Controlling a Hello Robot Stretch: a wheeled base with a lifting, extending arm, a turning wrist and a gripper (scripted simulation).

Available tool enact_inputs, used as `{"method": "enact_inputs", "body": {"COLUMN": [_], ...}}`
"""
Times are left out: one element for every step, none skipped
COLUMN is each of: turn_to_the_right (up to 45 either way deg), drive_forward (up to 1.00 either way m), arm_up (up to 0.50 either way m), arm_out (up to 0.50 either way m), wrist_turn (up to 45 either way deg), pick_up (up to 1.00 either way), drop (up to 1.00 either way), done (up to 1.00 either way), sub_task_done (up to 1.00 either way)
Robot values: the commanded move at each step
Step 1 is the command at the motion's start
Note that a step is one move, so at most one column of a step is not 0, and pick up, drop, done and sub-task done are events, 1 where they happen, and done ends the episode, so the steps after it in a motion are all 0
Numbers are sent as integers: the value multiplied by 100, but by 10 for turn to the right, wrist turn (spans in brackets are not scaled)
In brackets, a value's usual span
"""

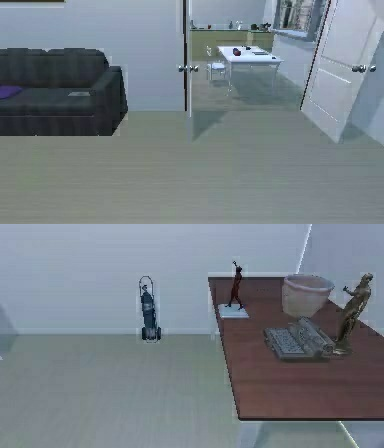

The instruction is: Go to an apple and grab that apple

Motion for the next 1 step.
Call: {"method": "enact_inputs", "body": {"turn_to_the_right": [210], "drive_forward": [0], "arm_up": [0], "arm_out": [0], "wrist_turn": [0], "pick_up": [0], "drop": [0], "done": [0], "sub_task_done": [0]}}
